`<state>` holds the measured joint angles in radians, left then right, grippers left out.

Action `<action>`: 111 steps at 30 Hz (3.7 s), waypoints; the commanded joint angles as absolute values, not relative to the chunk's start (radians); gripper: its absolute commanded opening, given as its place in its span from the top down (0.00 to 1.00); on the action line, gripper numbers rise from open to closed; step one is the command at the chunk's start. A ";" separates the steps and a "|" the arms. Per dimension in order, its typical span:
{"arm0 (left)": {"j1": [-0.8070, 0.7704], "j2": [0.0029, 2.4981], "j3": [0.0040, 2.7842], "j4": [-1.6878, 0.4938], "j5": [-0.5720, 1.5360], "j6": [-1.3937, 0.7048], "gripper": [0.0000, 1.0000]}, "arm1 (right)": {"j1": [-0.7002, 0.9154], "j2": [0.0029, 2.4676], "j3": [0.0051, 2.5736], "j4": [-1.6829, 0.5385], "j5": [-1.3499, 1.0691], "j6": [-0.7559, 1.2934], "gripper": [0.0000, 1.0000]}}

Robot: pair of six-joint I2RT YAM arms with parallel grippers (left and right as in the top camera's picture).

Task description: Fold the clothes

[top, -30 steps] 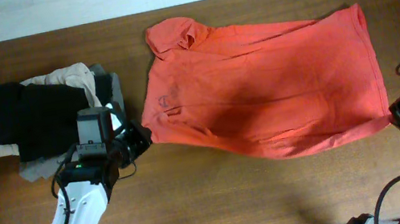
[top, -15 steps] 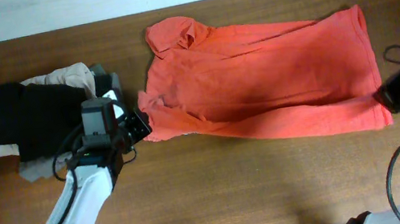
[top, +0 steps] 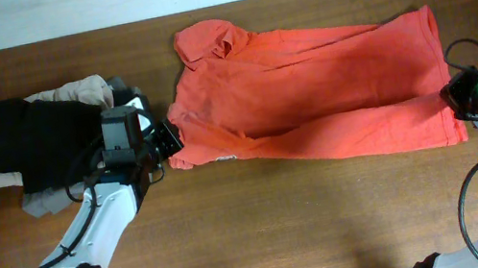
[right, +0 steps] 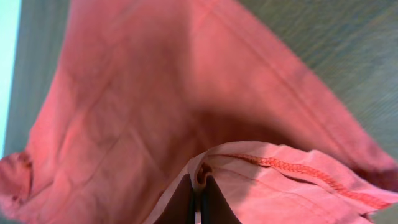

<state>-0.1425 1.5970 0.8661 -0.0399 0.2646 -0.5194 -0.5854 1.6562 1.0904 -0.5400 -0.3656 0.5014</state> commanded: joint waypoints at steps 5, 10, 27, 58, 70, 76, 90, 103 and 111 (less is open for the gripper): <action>-0.144 1.605 0.889 -0.037 0.265 -0.499 0.99 | -0.583 1.659 1.110 -0.490 -0.252 0.541 0.96; -0.149 1.605 0.889 -0.030 0.256 -0.498 0.99 | -0.583 1.679 1.110 -0.473 -0.237 0.541 0.96; -0.216 1.655 0.906 0.001 0.193 -0.472 0.90 | -0.583 1.723 1.110 -0.440 -0.364 0.541 0.95; -0.217 1.672 0.933 0.023 0.159 -0.415 0.57 | -0.538 1.724 1.110 -0.436 -0.355 0.742 0.89; -0.217 1.672 1.217 -0.332 0.157 -0.126 0.39 | -0.558 1.723 1.180 -0.353 -0.476 0.520 0.39; -0.242 1.672 1.357 -0.586 0.171 0.052 0.40 | -0.553 1.723 1.340 -0.703 -0.547 0.343 0.59; -0.340 1.745 1.358 -0.739 0.168 0.200 0.93 | -0.191 1.725 1.266 -0.948 -0.227 0.153 0.96; -0.340 1.744 1.386 -0.743 0.168 0.196 0.93 | -0.035 1.841 1.103 -0.735 -0.195 0.155 0.96; -0.340 1.737 1.449 -0.742 0.168 0.184 0.93 | -0.025 1.932 1.103 -0.593 -0.199 0.173 0.96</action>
<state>-0.3386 1.7432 1.4124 -0.7433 0.1638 0.1795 -0.0372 1.8771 1.1122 -0.6678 -0.2142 0.1627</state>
